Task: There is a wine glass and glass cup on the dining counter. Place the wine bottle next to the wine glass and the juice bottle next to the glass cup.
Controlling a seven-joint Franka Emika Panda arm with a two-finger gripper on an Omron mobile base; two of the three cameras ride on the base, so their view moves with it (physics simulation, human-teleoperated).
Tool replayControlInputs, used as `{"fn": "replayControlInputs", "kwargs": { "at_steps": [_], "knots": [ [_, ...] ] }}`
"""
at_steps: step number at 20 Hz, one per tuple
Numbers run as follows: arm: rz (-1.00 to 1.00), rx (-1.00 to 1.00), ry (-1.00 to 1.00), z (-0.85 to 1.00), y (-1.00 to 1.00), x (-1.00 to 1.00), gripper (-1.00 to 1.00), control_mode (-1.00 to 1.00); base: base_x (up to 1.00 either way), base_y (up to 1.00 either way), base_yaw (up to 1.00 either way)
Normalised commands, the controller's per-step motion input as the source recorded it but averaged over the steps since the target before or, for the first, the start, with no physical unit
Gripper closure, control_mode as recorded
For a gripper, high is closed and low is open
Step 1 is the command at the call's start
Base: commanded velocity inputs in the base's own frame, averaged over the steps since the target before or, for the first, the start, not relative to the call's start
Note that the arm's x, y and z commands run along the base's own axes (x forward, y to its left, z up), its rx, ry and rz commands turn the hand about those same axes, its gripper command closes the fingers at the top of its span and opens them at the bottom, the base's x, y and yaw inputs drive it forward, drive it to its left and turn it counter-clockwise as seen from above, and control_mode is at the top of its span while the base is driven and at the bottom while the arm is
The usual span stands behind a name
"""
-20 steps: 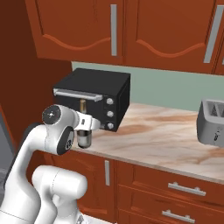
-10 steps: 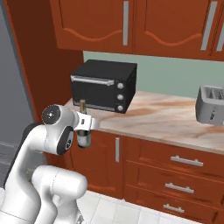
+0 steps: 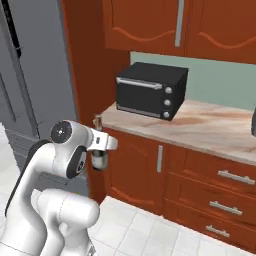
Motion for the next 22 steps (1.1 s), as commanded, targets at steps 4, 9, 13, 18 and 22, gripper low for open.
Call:
{"fn": "replayControlInputs", "kwargs": {
  "at_steps": [4, 9, 13, 18, 22],
  "knots": [
    [0.0, 0.0, 0.0, 0.0, 0.0, 0.0, 1.0, 1.0, -0.09, 0.0, 1.0],
    [0.0, 0.0, 0.0, 0.0, 0.0, 0.0, 1.0, 1.0, -0.04, 0.0, 1.0],
    [0.0, 0.0, 0.0, 0.0, 0.0, 0.0, 1.0, 1.0, -0.02, 0.0, 1.0],
    [0.0, 0.0, 0.0, 0.0, 0.0, 0.0, 1.0, 1.0, 0.0, 0.0, 1.0],
    [0.0, 0.0, 0.0, 0.0, 0.0, 0.0, 1.0, 1.0, 0.0, 0.03, 0.99]
  ]
}}
